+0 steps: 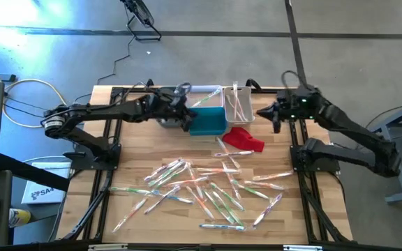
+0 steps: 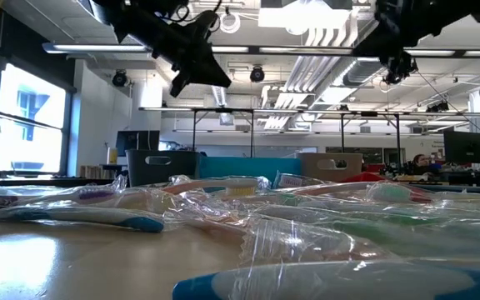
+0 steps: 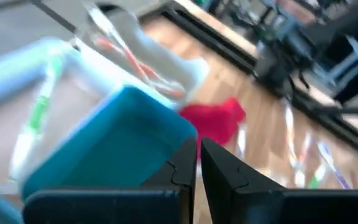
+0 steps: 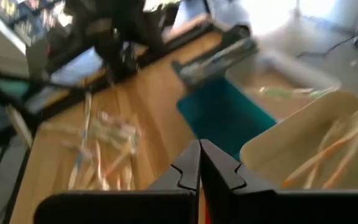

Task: Pick & Place Toothbrushes
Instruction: Put the purple toothbrush into the blue bin

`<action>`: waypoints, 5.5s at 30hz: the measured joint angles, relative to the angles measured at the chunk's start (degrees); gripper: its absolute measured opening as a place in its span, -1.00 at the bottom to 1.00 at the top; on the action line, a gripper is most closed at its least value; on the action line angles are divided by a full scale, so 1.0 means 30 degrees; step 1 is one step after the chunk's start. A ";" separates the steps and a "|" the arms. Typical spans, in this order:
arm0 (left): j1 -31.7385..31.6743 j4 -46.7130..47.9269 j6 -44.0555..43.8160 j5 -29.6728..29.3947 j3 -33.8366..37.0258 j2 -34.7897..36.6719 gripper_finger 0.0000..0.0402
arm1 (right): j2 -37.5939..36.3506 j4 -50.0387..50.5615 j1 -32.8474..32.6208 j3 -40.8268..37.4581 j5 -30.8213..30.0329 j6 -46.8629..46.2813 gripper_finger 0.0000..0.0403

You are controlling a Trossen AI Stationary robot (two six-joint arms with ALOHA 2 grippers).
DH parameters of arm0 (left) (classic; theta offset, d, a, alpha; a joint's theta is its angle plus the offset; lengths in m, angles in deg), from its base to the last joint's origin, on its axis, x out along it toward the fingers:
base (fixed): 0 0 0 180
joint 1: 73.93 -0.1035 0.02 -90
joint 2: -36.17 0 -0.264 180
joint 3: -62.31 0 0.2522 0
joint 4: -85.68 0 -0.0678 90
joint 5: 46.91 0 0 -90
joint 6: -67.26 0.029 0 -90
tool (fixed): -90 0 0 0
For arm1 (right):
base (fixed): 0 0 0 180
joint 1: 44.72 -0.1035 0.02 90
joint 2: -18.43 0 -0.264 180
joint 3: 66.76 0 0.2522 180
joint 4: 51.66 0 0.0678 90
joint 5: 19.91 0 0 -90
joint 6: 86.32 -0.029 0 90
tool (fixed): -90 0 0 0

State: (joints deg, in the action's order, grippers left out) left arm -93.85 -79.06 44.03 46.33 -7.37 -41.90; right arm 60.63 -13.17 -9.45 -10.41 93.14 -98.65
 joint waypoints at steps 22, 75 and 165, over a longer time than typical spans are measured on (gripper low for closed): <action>-0.3754 0.2163 -0.0508 -0.0429 0.0015 0.1329 -0.90 | 0.8258 -0.0414 -0.7043 -0.0007 -0.2267 0.3027 -0.99; -0.6114 0.4568 -0.0349 0.1174 0.0019 0.1329 -0.90 | 1.5464 -0.1916 -0.9224 -0.0030 -0.5069 0.2182 -0.09; -0.6107 0.4575 -0.0408 0.1283 0.0020 0.1329 -0.90 | 0.3676 -0.9075 -0.9362 0.0000 -1.4335 0.2510 -0.82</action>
State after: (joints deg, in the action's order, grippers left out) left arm -112.17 -65.34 42.81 50.18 -7.31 -37.92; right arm 71.66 -40.39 -37.54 -10.41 50.13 -91.12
